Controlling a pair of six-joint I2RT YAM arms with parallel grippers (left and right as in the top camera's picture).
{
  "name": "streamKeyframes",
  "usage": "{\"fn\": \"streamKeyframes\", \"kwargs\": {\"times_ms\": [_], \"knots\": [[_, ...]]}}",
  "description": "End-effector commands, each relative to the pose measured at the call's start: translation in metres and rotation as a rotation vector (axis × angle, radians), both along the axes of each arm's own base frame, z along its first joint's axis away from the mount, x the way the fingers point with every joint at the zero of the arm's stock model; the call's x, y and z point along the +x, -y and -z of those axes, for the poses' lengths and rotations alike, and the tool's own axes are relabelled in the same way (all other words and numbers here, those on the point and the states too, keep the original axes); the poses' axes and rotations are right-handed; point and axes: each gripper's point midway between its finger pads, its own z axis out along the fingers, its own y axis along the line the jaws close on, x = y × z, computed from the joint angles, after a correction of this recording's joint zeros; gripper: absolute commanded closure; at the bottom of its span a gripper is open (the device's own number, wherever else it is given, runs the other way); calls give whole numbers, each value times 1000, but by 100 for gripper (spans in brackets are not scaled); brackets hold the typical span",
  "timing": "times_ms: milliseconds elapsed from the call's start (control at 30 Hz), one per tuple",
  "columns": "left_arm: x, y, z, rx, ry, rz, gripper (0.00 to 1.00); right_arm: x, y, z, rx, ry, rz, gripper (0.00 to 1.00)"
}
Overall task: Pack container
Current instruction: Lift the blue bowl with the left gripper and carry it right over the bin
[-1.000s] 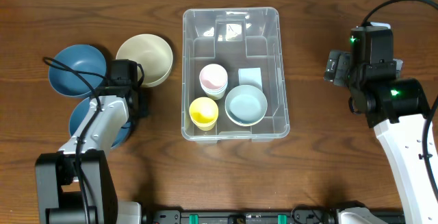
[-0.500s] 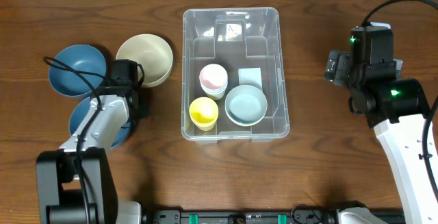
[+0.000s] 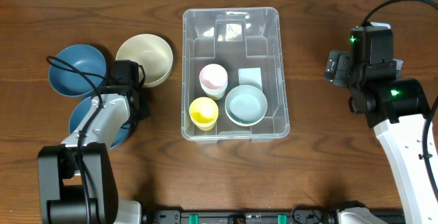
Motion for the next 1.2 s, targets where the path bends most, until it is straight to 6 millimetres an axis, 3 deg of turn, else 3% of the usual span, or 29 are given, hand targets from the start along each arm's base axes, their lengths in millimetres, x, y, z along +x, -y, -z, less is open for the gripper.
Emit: {"fn": "streamKeyframes", "kwargs": {"times_ms": [0, 167, 467, 667, 967, 1167], "knots": [[-4, -1, -2, 11, -7, 2, 80, 0, 4, -9, 1, 27, 19, 1], [-4, -1, -13, 12, 16, 1, 94, 0, 4, -9, 1, 27, 19, 1], [2, -1, -43, 15, 120, 1, 94, 0, 4, -9, 1, 27, 19, 1], [6, -1, -75, 10, 237, -23, 94, 0, 4, -9, 1, 27, 19, 1], [28, 23, -156, -114, 500, 33, 94, 0, 4, -9, 1, 27, 19, 1], [53, 62, -216, -280, 669, 163, 94, 0, 4, -9, 1, 27, 19, 1]]}}
